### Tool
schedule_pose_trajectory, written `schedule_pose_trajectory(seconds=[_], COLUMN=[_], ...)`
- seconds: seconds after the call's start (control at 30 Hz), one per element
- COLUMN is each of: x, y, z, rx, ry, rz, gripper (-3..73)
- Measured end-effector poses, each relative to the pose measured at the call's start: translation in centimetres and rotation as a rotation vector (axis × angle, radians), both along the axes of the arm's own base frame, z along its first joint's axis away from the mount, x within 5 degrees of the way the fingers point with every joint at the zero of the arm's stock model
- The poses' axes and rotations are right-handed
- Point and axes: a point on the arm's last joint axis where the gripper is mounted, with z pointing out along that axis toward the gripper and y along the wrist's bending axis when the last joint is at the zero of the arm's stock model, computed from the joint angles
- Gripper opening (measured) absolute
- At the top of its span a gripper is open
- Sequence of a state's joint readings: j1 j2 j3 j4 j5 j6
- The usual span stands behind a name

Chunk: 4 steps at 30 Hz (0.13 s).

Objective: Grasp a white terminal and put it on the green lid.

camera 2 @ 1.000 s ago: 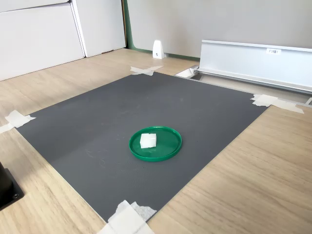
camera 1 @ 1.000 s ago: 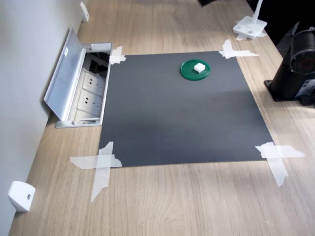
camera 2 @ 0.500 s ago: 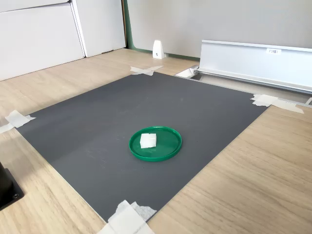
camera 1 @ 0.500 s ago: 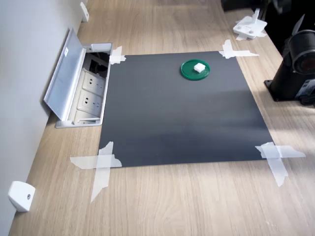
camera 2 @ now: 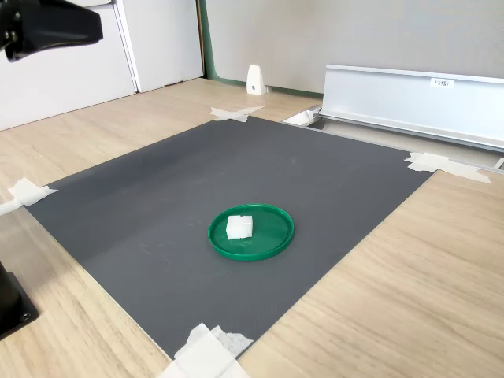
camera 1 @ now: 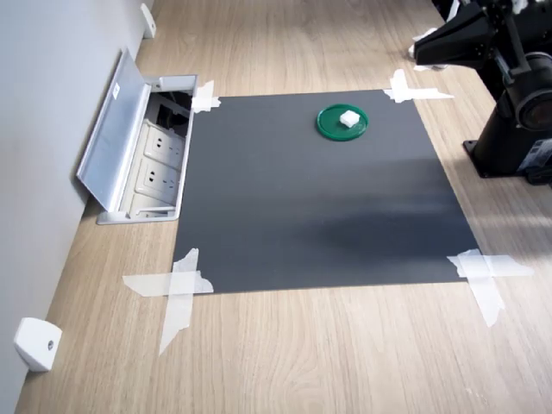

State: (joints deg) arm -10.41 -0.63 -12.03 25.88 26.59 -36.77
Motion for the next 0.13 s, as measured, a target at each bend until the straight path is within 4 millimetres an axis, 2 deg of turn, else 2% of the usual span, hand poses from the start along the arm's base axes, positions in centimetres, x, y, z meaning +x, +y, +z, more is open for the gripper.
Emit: schedule_pose_trajectory(seconds=[0.13], x=[0.3], y=[-0.1], z=[-1.4], rx=[-0.011], ry=[0.044], rz=[-0.006], gripper=[-0.7])
